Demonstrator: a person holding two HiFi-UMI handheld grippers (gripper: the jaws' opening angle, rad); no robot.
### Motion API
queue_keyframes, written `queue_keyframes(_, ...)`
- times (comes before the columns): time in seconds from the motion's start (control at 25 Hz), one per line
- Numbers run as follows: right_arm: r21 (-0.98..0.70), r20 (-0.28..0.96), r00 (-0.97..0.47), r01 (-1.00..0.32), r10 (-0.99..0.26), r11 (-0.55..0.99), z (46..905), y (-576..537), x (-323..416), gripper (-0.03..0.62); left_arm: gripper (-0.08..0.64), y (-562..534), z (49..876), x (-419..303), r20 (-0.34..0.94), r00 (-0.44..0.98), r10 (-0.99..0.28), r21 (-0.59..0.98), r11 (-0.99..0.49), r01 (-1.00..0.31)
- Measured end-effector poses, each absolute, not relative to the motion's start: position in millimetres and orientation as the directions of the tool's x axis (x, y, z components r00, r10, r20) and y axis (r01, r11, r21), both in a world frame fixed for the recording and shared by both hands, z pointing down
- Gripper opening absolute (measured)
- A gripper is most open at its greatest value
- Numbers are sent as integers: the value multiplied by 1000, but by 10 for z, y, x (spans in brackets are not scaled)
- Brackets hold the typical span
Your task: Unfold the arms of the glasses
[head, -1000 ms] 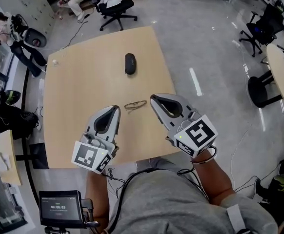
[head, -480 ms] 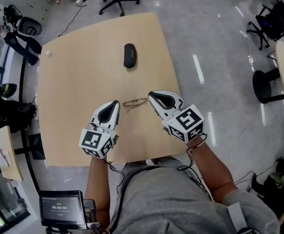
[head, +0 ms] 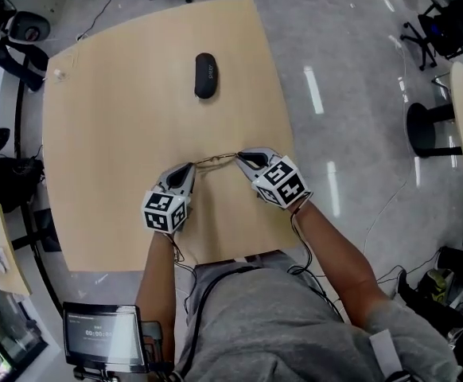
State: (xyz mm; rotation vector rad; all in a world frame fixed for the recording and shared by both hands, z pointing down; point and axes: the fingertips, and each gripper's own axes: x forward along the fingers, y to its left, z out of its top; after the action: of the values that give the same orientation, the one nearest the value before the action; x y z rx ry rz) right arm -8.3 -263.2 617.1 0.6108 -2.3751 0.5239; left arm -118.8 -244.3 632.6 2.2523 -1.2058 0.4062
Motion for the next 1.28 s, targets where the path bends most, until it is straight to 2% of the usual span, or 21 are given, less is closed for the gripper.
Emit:
queue_keyframes(0.4,-189,771,-602,-529,-209,827,6847,-2632,-139,14,6,-2447,6997,-1204,575,579,-578,410,-409,-815)
queue_keyframes(0.56,-195,785,-592,-515,-182,835,6946,-2650,-191,32,6,-2475,7060,-1200,581,585,-566,425,-402,-811)
queue_keyframes(1.28,-263,790,-608,-456,-82,850,7057,-2177,-368,32,6,-2260,7109,-868,534,649,-542,561,-347,-752)
